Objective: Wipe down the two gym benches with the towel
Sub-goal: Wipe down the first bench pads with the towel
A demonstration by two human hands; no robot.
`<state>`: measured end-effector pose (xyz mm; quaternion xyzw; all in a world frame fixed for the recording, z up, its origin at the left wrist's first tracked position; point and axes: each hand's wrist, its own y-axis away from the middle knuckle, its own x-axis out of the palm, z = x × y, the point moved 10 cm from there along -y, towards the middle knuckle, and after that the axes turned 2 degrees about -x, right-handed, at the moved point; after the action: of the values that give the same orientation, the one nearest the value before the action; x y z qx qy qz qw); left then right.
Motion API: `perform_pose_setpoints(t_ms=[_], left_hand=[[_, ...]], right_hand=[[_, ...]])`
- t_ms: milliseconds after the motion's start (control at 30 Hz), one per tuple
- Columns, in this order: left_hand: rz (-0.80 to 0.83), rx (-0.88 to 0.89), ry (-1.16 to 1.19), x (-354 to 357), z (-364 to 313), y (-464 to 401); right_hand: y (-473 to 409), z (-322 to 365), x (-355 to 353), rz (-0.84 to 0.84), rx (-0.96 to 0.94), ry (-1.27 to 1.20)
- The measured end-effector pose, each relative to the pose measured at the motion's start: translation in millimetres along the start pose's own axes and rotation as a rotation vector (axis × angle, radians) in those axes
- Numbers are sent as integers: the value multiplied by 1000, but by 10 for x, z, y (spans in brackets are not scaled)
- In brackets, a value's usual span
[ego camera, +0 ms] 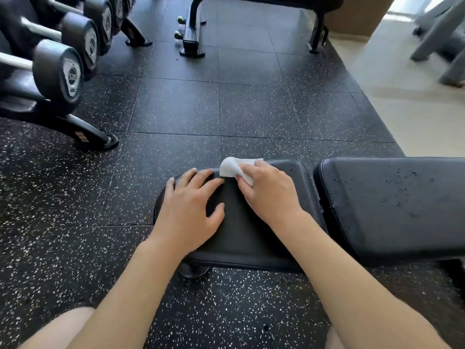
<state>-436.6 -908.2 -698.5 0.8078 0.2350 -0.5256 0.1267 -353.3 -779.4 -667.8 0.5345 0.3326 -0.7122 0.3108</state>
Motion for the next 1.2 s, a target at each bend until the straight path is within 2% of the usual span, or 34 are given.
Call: perform_pose_setpoints(t_ms=[233,400,467,567,700,767,833,933,1000,1100,1200], left_hand=[[-77,108,-23,32,40,27],[-98,90,-18,48,38,39],[-106,84,-23,57,24,27],[-108,100,-46,85,-65,8],[-115,105,-25,79,-89,14],[-123,116,-13,73,-75,20],[-120,128,-13,77,-71,29],[-103,137,-14,88,-60,58],[-99,140,-9,86,-49,70],[-100,146,-7,84,-56,82],[-112,166,6,73,-60,73]], right_hand=[[-59,-157,31,-43,-51,6],[-156,-1050,-175,-85,217,108],[-152,-1181,-209,-98,273,102],[-122,-802,-182,-121,194,116],[61,119,-30,-125,-55,30],[102,222,7,-126,-130,-10],[14,-100,-13,-93,-50,-43],[-98,-902,-157,-121,191,3],[-95,-1173,-220,-146,277,27],[-38,-974,-216,-156,245,81],[144,-391,-139,-143,70,95]])
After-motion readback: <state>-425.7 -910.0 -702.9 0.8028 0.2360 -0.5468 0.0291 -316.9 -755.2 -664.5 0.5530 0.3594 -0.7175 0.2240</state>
